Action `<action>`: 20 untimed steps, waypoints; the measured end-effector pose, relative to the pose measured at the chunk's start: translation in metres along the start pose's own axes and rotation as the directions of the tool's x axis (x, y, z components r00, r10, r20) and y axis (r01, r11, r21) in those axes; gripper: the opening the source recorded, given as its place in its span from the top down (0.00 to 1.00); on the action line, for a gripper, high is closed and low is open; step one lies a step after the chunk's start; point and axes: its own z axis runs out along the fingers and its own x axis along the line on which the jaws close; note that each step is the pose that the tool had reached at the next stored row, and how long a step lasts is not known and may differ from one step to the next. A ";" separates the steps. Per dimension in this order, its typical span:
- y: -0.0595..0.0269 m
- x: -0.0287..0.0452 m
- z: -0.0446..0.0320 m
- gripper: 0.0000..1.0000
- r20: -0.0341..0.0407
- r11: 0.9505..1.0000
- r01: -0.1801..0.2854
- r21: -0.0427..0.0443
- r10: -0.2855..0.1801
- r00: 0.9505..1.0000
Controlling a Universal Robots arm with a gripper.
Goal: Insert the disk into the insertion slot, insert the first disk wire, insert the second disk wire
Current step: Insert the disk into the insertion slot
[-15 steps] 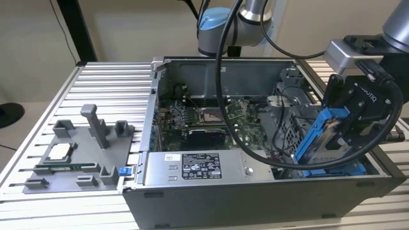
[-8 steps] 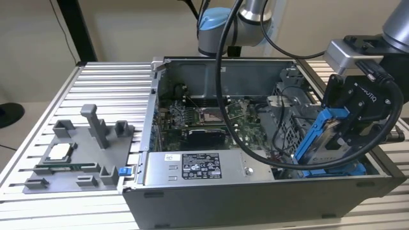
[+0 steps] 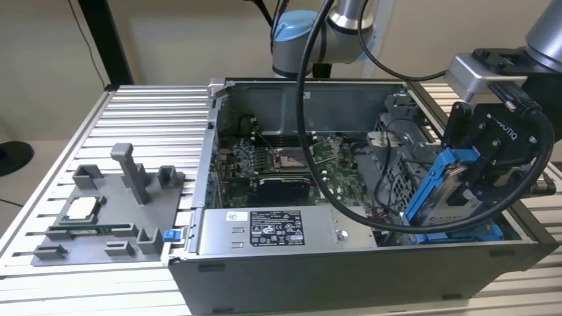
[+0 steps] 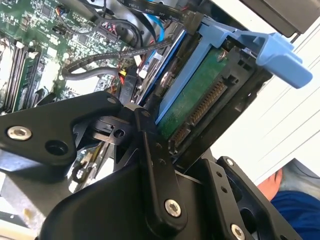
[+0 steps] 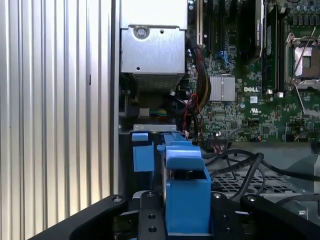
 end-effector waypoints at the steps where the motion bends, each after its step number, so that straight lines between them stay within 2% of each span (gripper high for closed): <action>1: 0.0000 0.0000 0.0000 1.00 0.000 1.000 0.000 0.000 0.000 1.000; 10: 0.0001 0.0000 0.0000 1.00 0.000 1.000 0.000 -0.003 0.000 1.000; 11: 0.0001 0.0000 0.0000 0.00 0.000 1.000 0.000 -0.004 0.000 1.000; 20: 0.0000 0.0000 0.0000 0.00 0.000 1.000 0.000 -0.006 0.000 1.000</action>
